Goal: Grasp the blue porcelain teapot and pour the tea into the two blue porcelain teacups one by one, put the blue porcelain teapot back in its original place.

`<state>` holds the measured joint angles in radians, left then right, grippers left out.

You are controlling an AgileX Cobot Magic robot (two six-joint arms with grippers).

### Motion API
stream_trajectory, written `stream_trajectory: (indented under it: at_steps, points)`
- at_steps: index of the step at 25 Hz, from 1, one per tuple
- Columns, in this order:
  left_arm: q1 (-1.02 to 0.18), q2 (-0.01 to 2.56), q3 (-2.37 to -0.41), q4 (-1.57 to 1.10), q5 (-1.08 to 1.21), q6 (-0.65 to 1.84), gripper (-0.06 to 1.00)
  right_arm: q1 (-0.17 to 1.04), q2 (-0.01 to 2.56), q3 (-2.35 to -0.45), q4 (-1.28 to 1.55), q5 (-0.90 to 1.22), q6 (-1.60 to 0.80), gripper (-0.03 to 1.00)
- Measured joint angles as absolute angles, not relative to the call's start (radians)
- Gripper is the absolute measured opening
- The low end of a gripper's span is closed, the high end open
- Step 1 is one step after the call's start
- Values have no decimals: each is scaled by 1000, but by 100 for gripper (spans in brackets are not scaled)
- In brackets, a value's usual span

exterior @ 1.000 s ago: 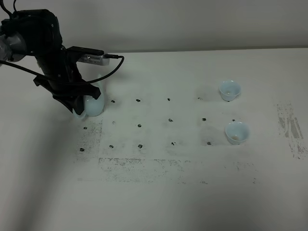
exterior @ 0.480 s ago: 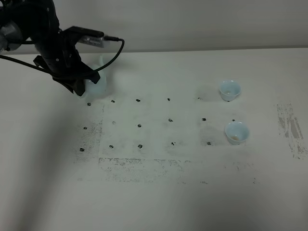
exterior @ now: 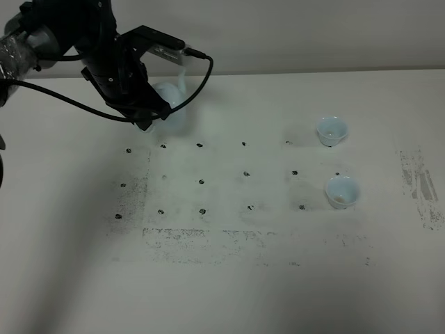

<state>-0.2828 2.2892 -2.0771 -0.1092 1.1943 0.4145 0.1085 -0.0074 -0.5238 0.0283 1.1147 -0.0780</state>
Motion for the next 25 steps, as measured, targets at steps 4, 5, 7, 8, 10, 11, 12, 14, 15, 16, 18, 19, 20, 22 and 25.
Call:
stream_trajectory:
  at_steps: [4,5,7,8,10,11,12,14,15,16,18,19,20,22,25]
  points:
    - [-318,2289,-2077,-110,1194,447,7,108,-7,-524,28,1115,-78,47]
    - [-324,2289,-2078,-115,1194,455,7,108,-7,-524,28,1115,-78,47]
    - [-334,2289,-2078,-124,1194,474,7,108,-7,-524,28,1115,-78,47]
    - [-338,2289,-2078,-134,1194,484,7,108,-7,-524,28,1115,-78,47]
    - [-346,2289,-2078,-152,1194,507,7,108,-7,-524,28,1115,-78,47]
    - [-354,2289,-2079,-156,1194,517,7,108,-7,-524,28,1115,-78,47]
    - [-363,2289,-2080,-157,1194,523,7,108,-7,-524,28,1115,-78,47]
    - [-387,2289,-2083,-157,1194,537,7,108,-7,-524,28,1115,-78,47]
    - [-400,2289,-2083,-157,1194,542,7,108,-7,-524,28,1115,-78,47]
    - [-412,2289,-2083,-157,1194,544,7,108,-7,-524,28,1115,-78,47]
    - [-437,2289,-2083,-157,1194,545,7,108,-7,-524,28,1115,-78,47]
    - [-446,2289,-2083,-157,1194,551,7,108,-7,-524,28,1115,-78,47]
    - [-455,2289,-2083,-157,1194,563,7,108,-7,-524,28,1115,-78,47]
    - [-464,2289,-2083,-157,1194,578,7,108,-7,-524,28,1115,-78,47]
    - [-466,2289,-2083,-148,1177,594,7,108,-7,-524,28,1115,-78,47]
